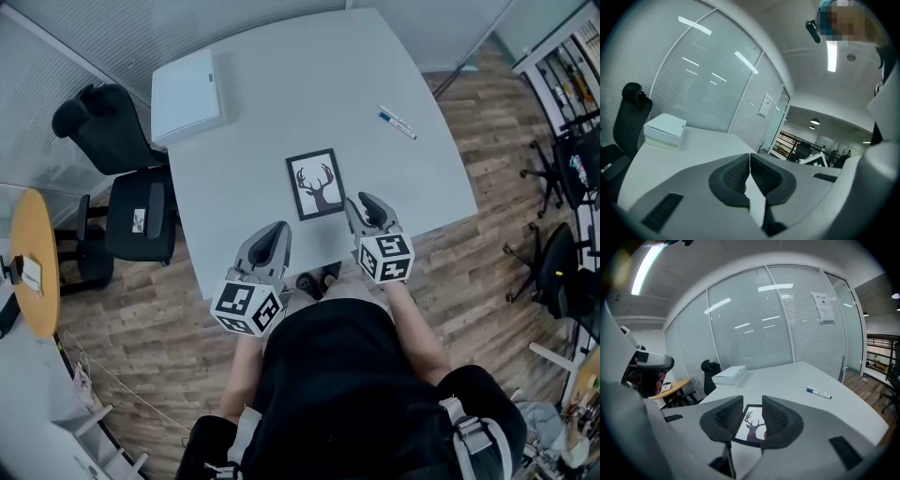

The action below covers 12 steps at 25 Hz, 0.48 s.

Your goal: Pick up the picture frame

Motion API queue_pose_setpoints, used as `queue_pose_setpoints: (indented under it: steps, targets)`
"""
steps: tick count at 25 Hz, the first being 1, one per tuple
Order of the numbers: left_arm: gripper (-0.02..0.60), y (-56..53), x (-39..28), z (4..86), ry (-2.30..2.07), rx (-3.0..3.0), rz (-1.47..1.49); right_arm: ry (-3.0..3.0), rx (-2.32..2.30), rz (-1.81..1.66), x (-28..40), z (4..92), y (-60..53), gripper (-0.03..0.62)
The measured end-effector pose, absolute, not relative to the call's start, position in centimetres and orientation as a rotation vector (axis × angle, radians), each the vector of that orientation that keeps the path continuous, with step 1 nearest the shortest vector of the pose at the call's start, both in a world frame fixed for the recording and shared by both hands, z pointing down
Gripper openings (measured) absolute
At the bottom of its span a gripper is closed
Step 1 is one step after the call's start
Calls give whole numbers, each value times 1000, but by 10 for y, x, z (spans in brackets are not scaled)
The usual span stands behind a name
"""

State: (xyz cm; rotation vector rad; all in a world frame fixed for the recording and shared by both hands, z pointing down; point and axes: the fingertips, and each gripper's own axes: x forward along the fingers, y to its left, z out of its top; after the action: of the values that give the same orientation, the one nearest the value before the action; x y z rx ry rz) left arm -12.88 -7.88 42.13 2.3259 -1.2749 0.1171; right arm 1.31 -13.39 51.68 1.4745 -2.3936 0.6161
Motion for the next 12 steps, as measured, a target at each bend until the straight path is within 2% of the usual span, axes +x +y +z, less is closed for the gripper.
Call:
queue_pose_setpoints:
  steps: [12]
  targets:
    - [25,-116,-110,444,-1345,2248,124,-2357,1334,680,15,587,-182,135]
